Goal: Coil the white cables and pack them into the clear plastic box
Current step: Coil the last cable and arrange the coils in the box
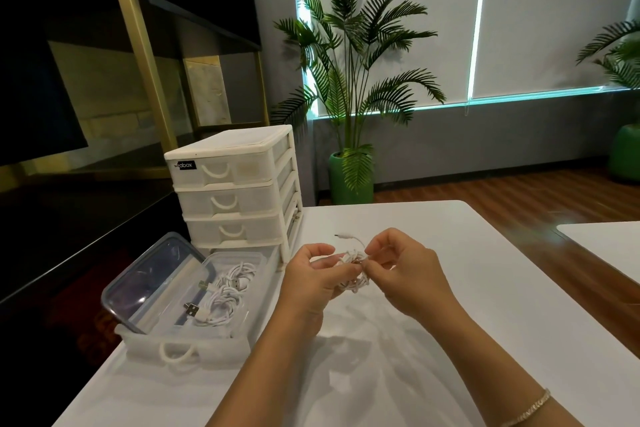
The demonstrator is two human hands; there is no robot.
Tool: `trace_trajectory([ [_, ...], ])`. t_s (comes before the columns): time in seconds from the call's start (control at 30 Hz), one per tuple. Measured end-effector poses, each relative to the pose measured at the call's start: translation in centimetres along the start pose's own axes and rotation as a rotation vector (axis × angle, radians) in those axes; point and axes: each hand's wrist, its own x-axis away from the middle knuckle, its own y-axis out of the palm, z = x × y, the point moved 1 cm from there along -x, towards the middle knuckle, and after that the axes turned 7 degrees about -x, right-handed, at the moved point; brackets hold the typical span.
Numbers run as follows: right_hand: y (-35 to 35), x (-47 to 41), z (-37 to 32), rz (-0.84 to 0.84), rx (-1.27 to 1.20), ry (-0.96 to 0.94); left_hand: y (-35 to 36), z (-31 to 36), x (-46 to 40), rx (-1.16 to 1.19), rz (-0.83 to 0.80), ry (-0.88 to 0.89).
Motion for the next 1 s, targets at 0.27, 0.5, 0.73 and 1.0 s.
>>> trace_trajectory([
  [0.27,-0.33,-0.23,0.58,0.055,-0.005,-0.046,0.15,-0.22,-0.18,0.265,-0.095,-0.199],
  [0.5,-0.17,0.05,0.32,0.030,0.039,-0.096,-0.08,-0.37,-0.29,0.376,-0.121,-0.263],
  [0.73,-0.21,0.21,-0.19,0.077,0.182,-0.122,-0.08,-0.24,0.03,0.364,-0.126,-0.245],
  [1.0,0.29,0.30,0.01,0.115,0.260,-0.293,-0.17,-0.03,0.21,0.290,-0.214,-0.200],
])
